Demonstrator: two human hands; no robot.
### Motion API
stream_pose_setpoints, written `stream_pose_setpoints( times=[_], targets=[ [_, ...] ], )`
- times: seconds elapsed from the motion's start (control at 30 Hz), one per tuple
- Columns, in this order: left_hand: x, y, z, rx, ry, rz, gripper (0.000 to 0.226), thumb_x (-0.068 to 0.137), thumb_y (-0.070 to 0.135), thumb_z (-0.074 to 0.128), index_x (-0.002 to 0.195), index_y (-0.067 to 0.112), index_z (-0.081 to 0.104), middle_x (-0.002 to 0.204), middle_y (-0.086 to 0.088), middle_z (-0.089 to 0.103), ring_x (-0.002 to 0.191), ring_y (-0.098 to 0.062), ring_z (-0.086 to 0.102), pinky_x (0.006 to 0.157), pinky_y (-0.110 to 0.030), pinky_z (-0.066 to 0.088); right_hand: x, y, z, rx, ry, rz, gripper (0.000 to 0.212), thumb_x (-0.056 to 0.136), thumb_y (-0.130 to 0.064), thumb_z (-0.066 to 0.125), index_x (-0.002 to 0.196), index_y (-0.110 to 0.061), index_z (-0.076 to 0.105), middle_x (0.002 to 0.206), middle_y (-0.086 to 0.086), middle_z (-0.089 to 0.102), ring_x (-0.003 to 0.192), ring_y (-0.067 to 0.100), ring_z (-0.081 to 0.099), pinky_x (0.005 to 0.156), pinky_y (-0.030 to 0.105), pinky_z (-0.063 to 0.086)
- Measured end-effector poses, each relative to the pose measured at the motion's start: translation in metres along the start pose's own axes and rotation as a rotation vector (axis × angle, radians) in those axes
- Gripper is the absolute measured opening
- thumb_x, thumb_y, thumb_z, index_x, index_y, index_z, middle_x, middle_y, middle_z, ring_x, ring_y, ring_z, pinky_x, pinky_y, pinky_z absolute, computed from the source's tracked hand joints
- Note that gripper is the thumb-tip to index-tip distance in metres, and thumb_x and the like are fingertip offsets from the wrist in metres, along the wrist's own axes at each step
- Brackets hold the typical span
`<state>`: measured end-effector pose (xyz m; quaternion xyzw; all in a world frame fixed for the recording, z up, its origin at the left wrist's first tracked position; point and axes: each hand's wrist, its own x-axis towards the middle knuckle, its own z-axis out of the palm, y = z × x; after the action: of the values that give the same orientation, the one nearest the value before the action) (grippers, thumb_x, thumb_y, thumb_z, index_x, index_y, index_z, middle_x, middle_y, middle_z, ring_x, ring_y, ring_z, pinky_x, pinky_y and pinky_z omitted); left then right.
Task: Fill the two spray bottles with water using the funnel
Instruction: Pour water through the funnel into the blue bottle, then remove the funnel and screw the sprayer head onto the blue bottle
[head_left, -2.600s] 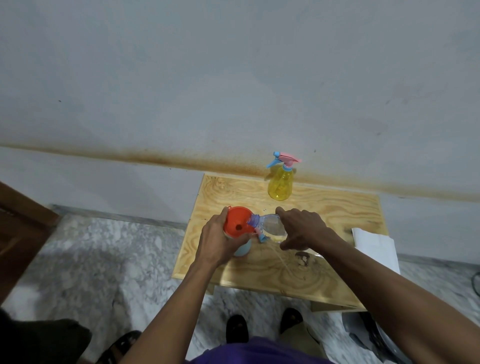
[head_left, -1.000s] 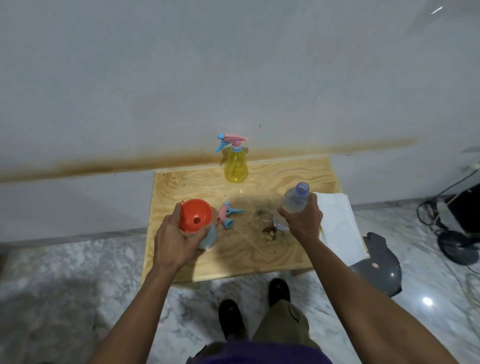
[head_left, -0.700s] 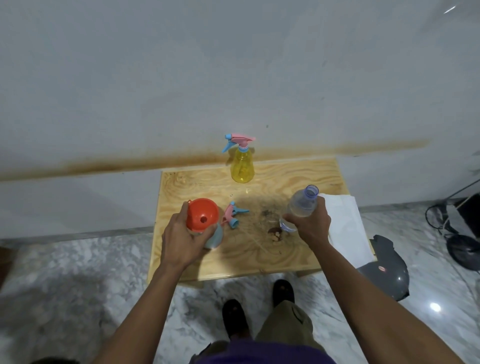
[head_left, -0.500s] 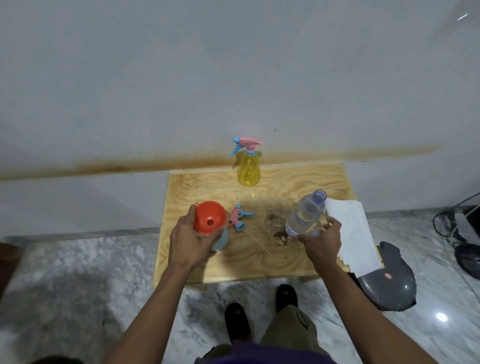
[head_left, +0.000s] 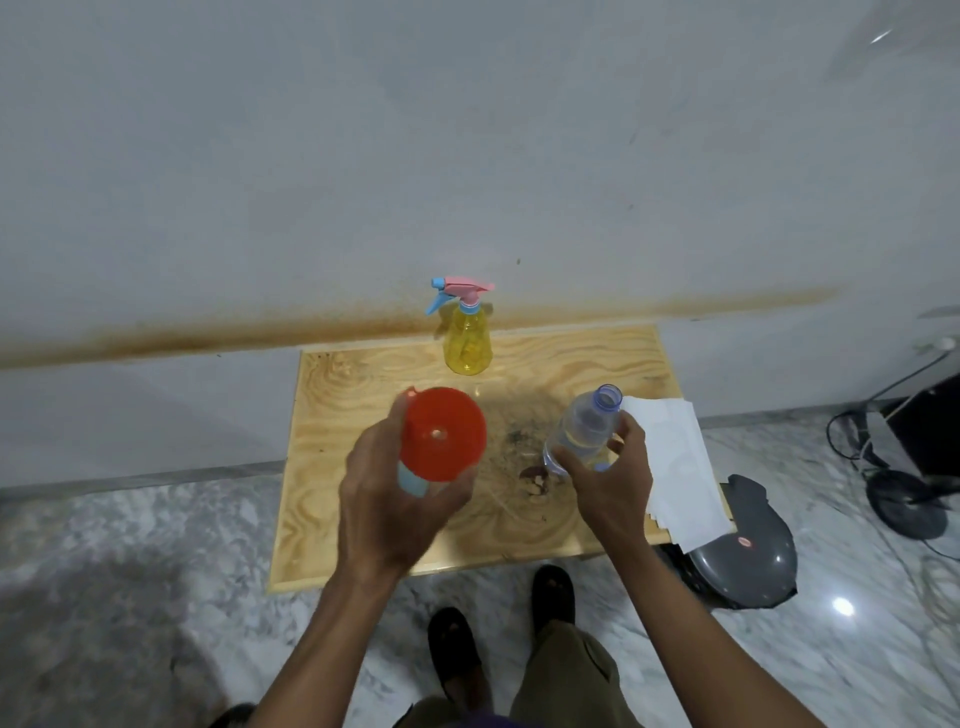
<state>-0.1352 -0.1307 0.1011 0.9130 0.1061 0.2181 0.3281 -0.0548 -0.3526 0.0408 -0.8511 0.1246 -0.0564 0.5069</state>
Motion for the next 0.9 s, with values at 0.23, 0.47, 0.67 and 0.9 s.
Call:
stream_pose_setpoints(
  times=[0.23, 0.47, 0.67, 0.9],
  targets=[
    [-0.003, 0.009, 0.086, -0.028, -0.401, -0.087, 0.100, 0.067, 0.059, 0.075, 0.148, 0.013, 0.039, 0.127, -0.015, 0.060, 0.114, -0.031, 0.058, 0.092, -0.034, 0.045, 0.013, 0.004, -0.002, -0.005, 0.006, -0.015, 0.066, 0.076, -0.026, 0.085, 0.131, -0.018, 0.049, 0.119, -0.010, 0.057, 0.107, 0.019, 0.060, 0.089, 0.043, 0.052],
    [0.003, -0.014, 0.156, 0.187, -0.615, 0.028, 0.088, 0.072, 0.044, 0.076, 0.147, 0.018, 0.039, 0.126, -0.010, 0.056, 0.113, -0.030, 0.053, 0.088, -0.039, 0.051, 0.016, 0.009, -0.006, 0.035, -0.049, 0.022, 0.066, 0.077, -0.029, 0.083, 0.132, -0.026, 0.047, 0.123, -0.010, 0.059, 0.105, 0.008, 0.058, 0.087, 0.033, 0.049],
    [-0.001, -0.014, 0.172, 0.240, -0.678, 0.123, 0.069, 0.088, 0.014, 0.062, 0.145, 0.032, 0.029, 0.136, -0.001, 0.042, 0.121, -0.024, 0.041, 0.068, -0.028, 0.040, 0.018, 0.008, -0.010, 0.017, -0.054, 0.015, 0.062, 0.078, -0.031, 0.083, 0.129, -0.028, 0.048, 0.111, -0.020, 0.055, 0.102, 0.002, 0.055, 0.084, 0.027, 0.047],
    [-0.009, -0.010, 0.162, 0.064, -0.601, -0.045, 0.072, 0.086, 0.020, 0.066, 0.144, 0.034, 0.027, 0.145, -0.007, 0.040, 0.129, -0.024, 0.044, 0.088, -0.031, 0.049, 0.019, 0.004, -0.012, 0.014, -0.070, 0.048, 0.068, 0.076, -0.032, 0.084, 0.133, -0.024, 0.048, 0.118, -0.020, 0.054, 0.108, 0.005, 0.055, 0.090, 0.042, 0.054]
  ],
)
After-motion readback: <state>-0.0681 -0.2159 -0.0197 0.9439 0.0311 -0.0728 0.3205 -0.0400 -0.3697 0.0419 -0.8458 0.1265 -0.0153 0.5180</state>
